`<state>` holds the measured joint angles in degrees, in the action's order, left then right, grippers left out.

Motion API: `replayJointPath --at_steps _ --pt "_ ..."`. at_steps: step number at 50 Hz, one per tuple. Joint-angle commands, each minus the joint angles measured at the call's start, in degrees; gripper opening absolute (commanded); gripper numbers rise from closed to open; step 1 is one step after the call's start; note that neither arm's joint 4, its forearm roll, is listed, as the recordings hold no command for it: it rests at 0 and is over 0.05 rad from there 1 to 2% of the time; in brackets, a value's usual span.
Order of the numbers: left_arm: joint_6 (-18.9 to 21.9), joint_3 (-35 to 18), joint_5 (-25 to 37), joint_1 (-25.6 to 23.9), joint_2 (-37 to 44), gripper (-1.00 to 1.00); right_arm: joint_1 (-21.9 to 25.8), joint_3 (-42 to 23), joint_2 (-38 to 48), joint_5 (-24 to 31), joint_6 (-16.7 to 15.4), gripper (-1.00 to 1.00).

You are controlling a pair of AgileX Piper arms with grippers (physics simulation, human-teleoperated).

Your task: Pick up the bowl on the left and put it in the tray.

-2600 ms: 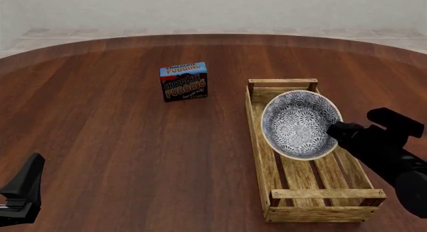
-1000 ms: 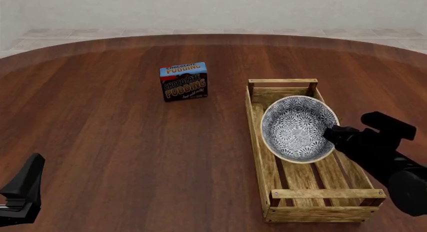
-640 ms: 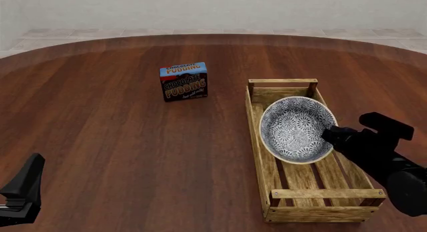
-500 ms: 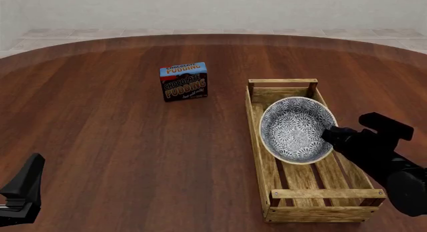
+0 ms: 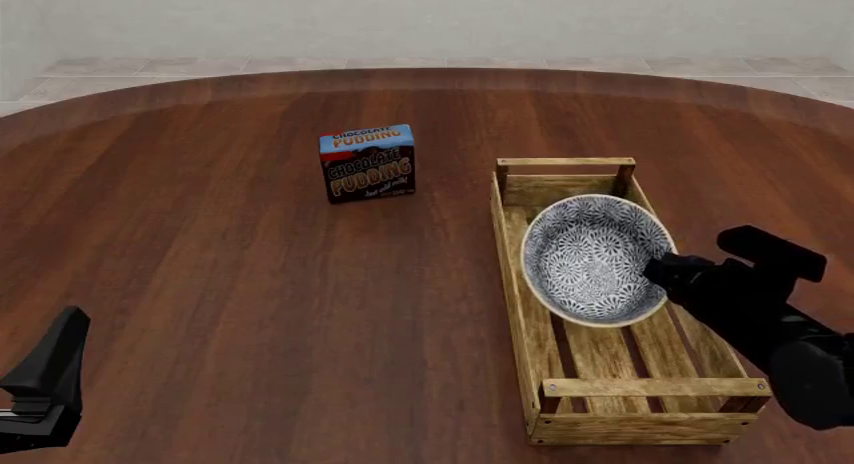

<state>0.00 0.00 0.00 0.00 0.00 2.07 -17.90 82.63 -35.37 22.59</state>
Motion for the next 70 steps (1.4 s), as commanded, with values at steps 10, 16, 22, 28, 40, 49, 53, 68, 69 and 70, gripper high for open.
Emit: replayJointPath --at_steps 10,16,22,28,40,49,53,68,69,70 --pt "0.0 0.0 0.0 0.0 0.0 1.0 0.05 -0.46 1.57 -0.96 0.31 -1.0" --pt "0.0 0.0 0.0 0.0 0.0 1.0 0.02 -0.23 1.42 -1.07 0.27 -1.0" --pt "0.0 0.0 0.0 0.0 0.0 1.0 0.23 -0.16 1.44 -1.2 0.2 -1.0" --pt "0.0 0.0 0.0 0.0 0.0 1.0 1.53 0.25 0.37 -1.07 -0.18 -1.0" --pt "0.0 0.0 0.0 0.0 0.0 1.0 3.39 0.52 -1.83 0.04 -2.04 -1.0" --pt "0.0 0.0 0.0 0.0 0.0 1.0 4.41 0.53 -3.42 0.8 -3.2 1.0" --pt "0.0 0.0 0.0 0.0 0.0 1.0 4.4 0.48 -3.47 0.95 -3.39 1.0" --pt "0.0 0.0 0.0 0.0 0.0 1.0 4.35 0.39 -4.77 1.9 -3.91 1.0" --pt "0.0 0.0 0.0 0.0 0.0 1.0 4.26 0.37 -5.07 2.04 -4.07 1.0" --pt "0.0 0.0 0.0 0.0 0.0 1.0 4.17 0.35 -5.77 2.31 -4.46 1.0"
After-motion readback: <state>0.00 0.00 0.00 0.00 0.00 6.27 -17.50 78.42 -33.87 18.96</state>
